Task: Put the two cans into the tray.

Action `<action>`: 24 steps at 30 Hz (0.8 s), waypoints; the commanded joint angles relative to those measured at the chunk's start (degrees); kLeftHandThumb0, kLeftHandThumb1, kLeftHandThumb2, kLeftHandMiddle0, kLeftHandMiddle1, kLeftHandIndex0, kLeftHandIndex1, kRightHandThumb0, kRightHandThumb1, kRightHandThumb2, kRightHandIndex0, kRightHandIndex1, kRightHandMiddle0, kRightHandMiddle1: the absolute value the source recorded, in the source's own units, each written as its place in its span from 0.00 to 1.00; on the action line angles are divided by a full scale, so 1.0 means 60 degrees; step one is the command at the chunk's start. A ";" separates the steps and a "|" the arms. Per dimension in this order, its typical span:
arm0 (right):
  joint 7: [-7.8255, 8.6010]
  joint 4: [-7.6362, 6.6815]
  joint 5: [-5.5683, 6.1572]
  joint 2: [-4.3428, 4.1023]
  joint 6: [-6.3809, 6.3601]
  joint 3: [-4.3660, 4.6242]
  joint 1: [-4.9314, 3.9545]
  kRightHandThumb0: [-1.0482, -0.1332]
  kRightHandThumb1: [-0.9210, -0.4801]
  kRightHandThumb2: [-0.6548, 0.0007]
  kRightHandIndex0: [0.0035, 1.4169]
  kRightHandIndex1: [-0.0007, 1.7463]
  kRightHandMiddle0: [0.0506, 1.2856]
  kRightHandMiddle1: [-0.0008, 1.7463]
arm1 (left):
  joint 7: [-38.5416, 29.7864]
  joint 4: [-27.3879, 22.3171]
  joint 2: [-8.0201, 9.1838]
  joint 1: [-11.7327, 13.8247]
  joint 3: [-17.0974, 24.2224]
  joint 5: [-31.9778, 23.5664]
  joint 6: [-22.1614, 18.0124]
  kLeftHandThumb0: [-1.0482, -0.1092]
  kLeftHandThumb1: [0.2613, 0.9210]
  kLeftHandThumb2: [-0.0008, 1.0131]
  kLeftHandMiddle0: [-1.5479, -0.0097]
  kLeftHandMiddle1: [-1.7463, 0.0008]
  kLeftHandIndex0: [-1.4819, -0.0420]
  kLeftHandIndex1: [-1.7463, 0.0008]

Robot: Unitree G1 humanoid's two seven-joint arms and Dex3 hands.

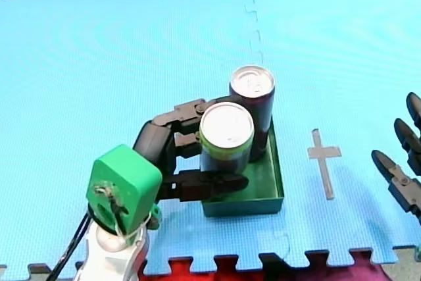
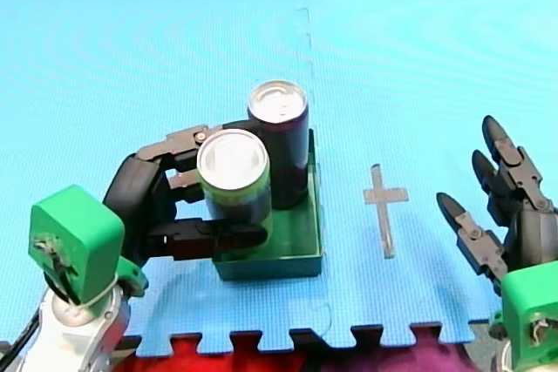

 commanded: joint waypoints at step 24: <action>-0.0112 -0.0293 -0.0124 -0.0027 -0.0241 0.0110 0.0229 0.00 0.00 0.91 0.35 0.00 0.31 0.00 | -0.0355 0.0822 0.0052 -0.0020 0.0235 -0.0419 -0.0719 0.69 0.71 0.00 0.12 1.00 0.14 1.00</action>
